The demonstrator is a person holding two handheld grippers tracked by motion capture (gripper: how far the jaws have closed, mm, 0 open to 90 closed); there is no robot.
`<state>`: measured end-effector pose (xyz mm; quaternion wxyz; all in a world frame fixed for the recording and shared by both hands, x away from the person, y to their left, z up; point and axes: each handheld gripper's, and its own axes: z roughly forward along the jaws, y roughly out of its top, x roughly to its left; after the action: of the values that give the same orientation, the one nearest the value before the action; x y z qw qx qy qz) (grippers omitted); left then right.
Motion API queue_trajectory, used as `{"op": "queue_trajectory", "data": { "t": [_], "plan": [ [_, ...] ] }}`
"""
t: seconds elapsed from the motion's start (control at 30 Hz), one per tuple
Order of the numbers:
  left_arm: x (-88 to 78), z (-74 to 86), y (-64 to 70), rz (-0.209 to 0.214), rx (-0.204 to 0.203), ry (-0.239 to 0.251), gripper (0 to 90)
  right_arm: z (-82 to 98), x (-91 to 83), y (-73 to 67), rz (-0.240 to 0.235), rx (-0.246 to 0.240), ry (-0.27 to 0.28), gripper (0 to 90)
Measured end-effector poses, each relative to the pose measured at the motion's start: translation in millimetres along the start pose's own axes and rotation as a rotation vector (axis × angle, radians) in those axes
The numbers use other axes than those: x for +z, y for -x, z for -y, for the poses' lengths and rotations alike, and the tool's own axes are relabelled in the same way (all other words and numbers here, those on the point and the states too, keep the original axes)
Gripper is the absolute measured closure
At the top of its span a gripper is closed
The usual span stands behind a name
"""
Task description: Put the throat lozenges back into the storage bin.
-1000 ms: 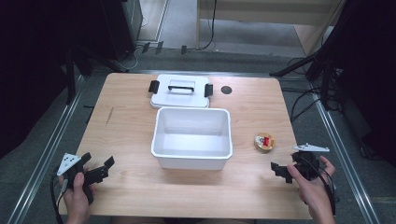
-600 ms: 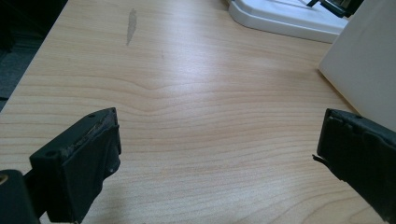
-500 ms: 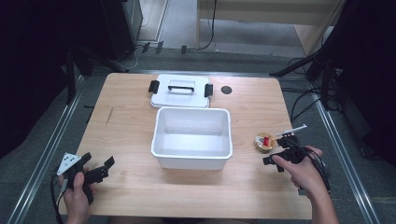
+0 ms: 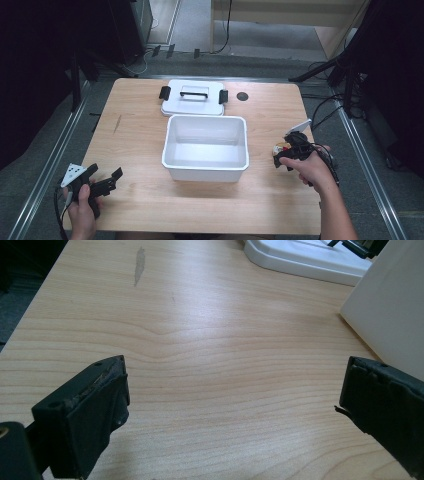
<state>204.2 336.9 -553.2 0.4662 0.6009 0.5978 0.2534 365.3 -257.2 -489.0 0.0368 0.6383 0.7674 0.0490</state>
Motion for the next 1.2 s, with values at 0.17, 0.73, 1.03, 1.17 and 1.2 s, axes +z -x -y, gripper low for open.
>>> {"op": "queue_trajectory", "data": {
  "t": [0.17, 0.73, 1.03, 1.17, 1.2],
  "plan": [
    [0.1, 0.0, -0.2, 0.001, -0.001, 0.0, 0.3, -10.6, 3.7, -0.9, -0.007, 0.033, 0.001, 6.0],
    [0.4, -0.1, -0.5, 0.006, -0.004, -0.002, 0.3, -37.1, 23.9, -7.9, 0.036, 0.092, -0.015, 9.0],
    [0.5, -0.2, -0.6, 0.006, -0.004, -0.004, 0.3, -34.9, 19.1, -6.9, 0.024, 0.068, 0.002, 20.6],
    [0.7, -0.2, -0.4, 0.004, -0.002, -0.004, 0.3, -32.0, 12.3, -8.7, 0.009, 0.033, 0.019, 20.7],
    [0.7, -0.2, -0.5, 0.004, -0.002, -0.005, 0.3, -31.5, 9.9, -9.1, 0.005, 0.022, 0.026, 20.7]
  ]
}}
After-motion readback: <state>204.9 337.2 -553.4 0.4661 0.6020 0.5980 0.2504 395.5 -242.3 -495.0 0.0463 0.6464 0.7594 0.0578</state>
